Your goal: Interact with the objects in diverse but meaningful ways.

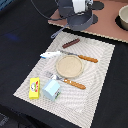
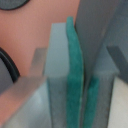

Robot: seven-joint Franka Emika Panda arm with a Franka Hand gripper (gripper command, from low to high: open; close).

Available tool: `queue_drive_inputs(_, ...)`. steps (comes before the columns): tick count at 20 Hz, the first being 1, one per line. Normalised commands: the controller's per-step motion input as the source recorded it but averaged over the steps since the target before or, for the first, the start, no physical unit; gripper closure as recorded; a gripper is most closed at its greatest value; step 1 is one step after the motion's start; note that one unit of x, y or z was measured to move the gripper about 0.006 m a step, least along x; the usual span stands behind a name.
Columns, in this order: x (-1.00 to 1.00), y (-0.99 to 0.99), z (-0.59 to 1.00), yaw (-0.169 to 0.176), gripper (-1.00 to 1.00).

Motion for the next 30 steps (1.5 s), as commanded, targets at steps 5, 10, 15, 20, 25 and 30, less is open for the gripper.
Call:
queue_drive_inputs(5, 0.72, 0.58, 0.50, 0.000, 1.00)
queue_drive_inputs(10, 0.74, 0.58, 0.51, 0.000, 1.00)
queue_drive_inputs(15, 0.72, 0.57, 0.49, 0.000, 1.00)
queue_drive_inputs(20, 0.71, 0.55, 0.48, 0.000, 1.00)
queue_drive_inputs(25, 0.69, 0.54, 0.47, 0.000, 1.00)
queue_drive_inputs(30, 0.67, 0.53, 0.45, 0.000, 1.00)
